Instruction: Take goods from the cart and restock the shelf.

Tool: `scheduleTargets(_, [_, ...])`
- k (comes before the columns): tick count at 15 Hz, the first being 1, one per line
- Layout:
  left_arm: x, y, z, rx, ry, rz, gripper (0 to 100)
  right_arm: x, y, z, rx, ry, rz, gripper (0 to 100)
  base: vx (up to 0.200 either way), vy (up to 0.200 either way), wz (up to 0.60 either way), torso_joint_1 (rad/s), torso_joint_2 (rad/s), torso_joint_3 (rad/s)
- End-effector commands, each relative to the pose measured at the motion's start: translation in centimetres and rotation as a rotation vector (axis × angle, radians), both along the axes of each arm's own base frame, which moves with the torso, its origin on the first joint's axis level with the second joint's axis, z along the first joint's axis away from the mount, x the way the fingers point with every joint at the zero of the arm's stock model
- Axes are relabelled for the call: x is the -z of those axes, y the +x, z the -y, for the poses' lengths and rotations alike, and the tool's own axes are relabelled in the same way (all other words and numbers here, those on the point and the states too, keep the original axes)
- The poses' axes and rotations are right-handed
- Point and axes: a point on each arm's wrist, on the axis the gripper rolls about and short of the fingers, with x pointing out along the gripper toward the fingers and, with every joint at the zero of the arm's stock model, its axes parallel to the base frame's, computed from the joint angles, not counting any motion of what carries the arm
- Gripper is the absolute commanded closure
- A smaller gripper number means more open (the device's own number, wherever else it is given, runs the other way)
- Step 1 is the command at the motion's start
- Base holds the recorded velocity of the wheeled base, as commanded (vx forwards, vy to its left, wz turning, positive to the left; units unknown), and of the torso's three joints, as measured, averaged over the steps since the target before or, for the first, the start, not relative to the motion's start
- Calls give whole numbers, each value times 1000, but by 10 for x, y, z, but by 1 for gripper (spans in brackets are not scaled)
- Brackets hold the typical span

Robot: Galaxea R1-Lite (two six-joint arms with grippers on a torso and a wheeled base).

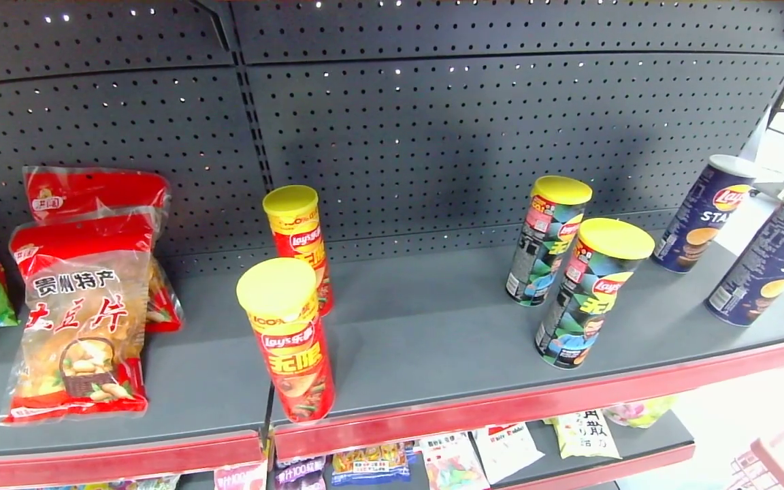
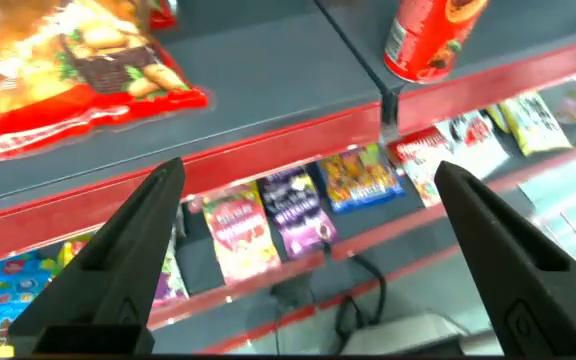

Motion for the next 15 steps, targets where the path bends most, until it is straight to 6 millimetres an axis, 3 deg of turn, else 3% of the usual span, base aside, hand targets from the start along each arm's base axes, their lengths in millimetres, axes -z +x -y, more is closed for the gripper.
scheduleTargets(1, [11, -6, -2, -58, 6, 50, 0, 1, -2, 0, 1, 2, 23, 0, 0, 0, 0, 0, 0, 0])
scheduleTargets(15, [15, -5, -4, -118, 31, 139, 0, 3, -7, -1, 37, 66, 70, 0, 0, 0, 0, 0, 0, 0])
